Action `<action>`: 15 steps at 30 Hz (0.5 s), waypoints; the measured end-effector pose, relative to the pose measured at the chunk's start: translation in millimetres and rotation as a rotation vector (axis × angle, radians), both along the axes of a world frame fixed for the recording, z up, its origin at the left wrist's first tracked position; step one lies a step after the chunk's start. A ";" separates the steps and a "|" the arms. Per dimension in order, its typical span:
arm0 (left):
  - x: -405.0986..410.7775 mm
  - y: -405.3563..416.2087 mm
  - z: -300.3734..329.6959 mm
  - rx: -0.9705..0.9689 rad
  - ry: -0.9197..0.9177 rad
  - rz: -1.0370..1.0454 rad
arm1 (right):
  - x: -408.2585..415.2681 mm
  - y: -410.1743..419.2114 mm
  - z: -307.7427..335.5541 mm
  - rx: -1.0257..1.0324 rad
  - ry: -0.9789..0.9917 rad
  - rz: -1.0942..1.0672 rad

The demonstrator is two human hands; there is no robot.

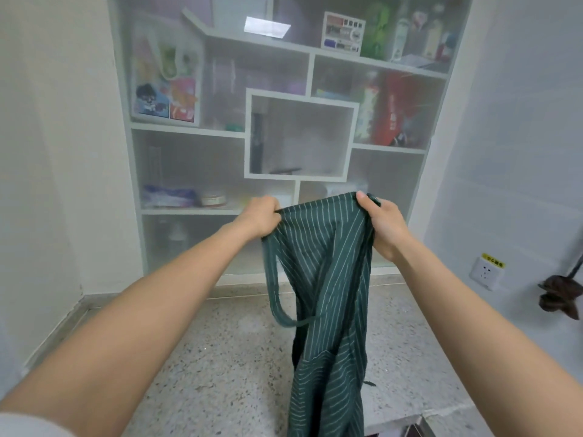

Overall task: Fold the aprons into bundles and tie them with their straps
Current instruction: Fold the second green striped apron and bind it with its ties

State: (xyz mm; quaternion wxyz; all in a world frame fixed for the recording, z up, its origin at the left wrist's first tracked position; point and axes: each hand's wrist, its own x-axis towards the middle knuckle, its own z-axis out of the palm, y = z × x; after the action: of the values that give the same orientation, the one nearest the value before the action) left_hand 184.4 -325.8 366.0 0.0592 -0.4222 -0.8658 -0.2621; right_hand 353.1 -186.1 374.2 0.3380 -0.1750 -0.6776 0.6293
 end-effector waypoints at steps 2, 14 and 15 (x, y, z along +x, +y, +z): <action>-8.8 -7.3 -0.5 0.102 -0.076 0.036 | 0.3 -1.7 -4.0 0.029 0.008 -0.021; 11.6 -69.7 23.7 0.250 -0.101 -0.084 | -2.2 -7.6 -17.7 0.232 -0.227 -0.236; 16.5 -75.3 26.7 0.230 -0.175 -0.101 | -2.4 -12.3 -18.5 0.255 -0.239 -0.228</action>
State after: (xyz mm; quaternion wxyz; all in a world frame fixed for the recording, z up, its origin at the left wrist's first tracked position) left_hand 200.9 -401.1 392.7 0.0184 -0.4310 -0.8098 -0.3977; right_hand 350.7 -198.5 355.7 0.3438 -0.2798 -0.7627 0.4711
